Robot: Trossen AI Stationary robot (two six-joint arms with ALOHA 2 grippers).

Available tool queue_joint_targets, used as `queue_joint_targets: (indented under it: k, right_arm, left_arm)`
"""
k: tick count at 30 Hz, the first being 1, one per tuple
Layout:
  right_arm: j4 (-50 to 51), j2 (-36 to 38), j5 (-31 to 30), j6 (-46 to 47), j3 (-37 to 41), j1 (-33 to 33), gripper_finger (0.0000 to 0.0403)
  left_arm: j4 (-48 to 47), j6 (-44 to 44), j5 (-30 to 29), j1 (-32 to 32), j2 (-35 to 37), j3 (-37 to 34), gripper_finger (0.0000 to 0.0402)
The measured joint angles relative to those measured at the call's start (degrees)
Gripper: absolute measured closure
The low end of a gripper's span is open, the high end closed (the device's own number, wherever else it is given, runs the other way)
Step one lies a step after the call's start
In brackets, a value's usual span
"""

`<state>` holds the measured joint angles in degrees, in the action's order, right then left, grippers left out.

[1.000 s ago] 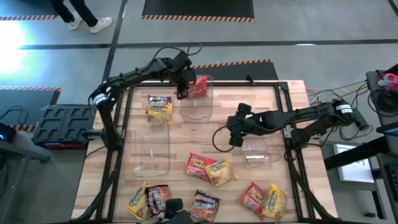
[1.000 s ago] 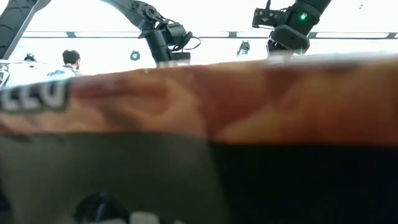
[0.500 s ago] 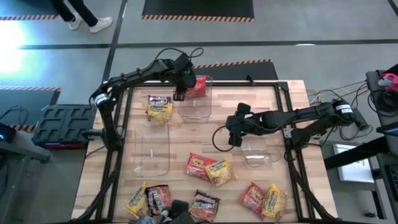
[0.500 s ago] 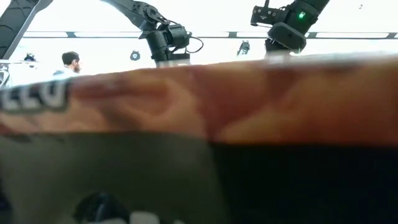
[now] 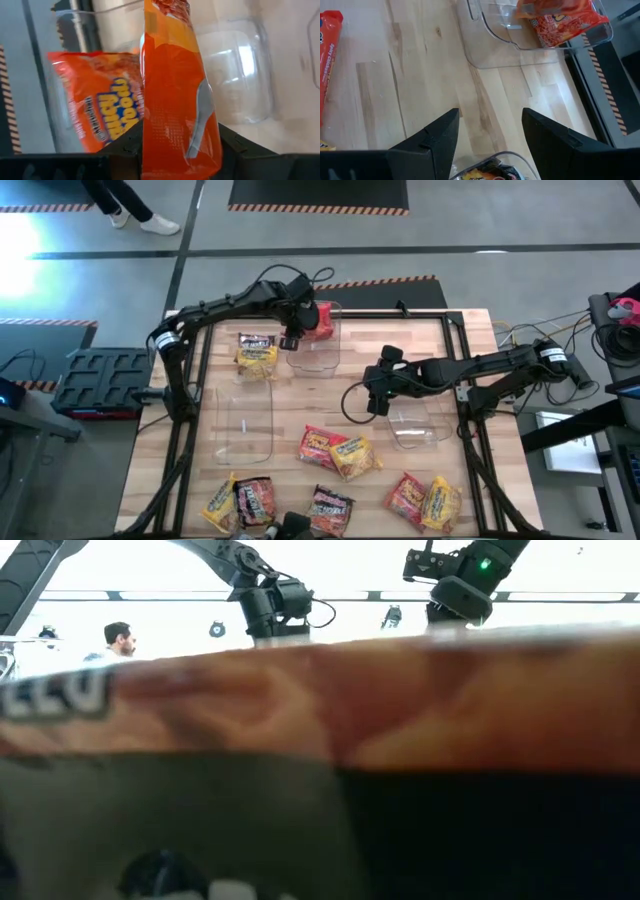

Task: Sort Maruchan noodles
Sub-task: Put the top orange pack noodle into the top transparent bin

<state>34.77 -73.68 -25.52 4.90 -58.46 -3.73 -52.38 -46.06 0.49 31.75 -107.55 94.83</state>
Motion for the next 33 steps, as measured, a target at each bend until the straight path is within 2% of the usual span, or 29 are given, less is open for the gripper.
queue_joint_targets:
  k: [2, 5, 9, 17, 23, 26, 33]
  right_arm:
    - [-0.1, -0.01, 0.0, -0.01, 0.0, 0.0, 0.0195]
    - [-0.4, -0.01, -0.02, -0.01, -0.01, 0.0, 0.0195]
    - [-0.4, -0.01, -0.01, -0.01, -0.02, 0.0, 0.0195]
    - [-0.6, -0.01, -0.02, -0.01, -0.02, 0.0, 0.0195]
    - [-0.78, -0.01, 0.0, 0.01, -0.02, 0.0, 0.0195]
    - [-0.78, -0.01, 0.0, -0.01, -0.02, 0.0, 0.0195]
    - [-0.8, -0.03, -0.02, -0.01, -0.03, 0.0, 0.0195]
  left_arm:
    - [-0.2, 0.18, -0.13, -0.34, -0.9, 0.02, 0.0283]
    - [-0.75, 0.48, -3.57, -0.38, -2.93, 0.6, 0.0283]
    - [-4.88, 1.1, -6.45, -0.22, -6.34, 4.33, 0.0283]
    - [-13.3, 4.13, -5.41, -0.25, -14.36, 16.76, 0.0282]
    - [-20.18, 7.21, -3.08, -0.18, -20.47, 26.2, 0.0261]
    - [-21.94, 7.8, -1.29, 0.16, -20.81, 27.06, 0.0249]
    - [-22.92, 9.09, -1.46, 1.02, -20.06, 26.7, 0.0235]
